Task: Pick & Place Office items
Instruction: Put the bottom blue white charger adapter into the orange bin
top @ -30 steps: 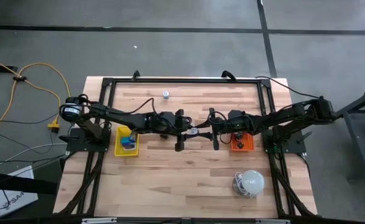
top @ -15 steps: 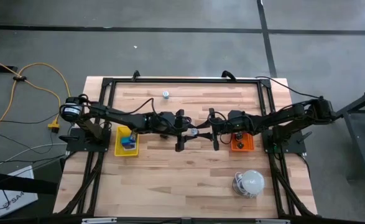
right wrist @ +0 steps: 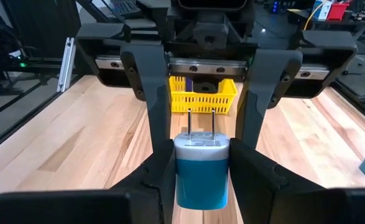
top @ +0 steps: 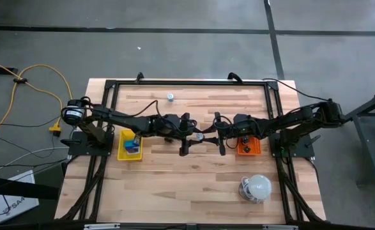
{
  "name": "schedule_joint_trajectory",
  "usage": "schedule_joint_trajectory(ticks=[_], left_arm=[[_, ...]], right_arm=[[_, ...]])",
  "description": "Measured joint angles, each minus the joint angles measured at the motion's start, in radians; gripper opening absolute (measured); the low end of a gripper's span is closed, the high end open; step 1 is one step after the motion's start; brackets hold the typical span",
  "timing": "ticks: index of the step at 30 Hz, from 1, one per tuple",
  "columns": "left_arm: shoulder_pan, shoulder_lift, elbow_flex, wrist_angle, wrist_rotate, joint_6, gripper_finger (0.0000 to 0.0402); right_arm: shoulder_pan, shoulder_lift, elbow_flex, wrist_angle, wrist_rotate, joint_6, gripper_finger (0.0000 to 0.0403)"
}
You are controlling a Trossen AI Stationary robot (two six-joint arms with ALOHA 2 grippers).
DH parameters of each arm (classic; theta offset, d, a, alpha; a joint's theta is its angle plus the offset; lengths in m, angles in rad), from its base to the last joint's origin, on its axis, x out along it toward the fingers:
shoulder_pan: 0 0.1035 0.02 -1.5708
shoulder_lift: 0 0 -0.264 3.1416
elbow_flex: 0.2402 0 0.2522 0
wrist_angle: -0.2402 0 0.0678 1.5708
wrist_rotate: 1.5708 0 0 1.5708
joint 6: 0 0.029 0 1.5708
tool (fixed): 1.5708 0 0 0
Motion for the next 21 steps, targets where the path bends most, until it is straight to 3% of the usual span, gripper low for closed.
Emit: schedule_joint_trajectory(ticks=[21], left_arm=[[0.033,0.000,0.000,-0.053,0.084,0.031,0.0202]], right_arm=[[0.000,0.000,0.000,-0.037,0.031,0.002,0.0113]])
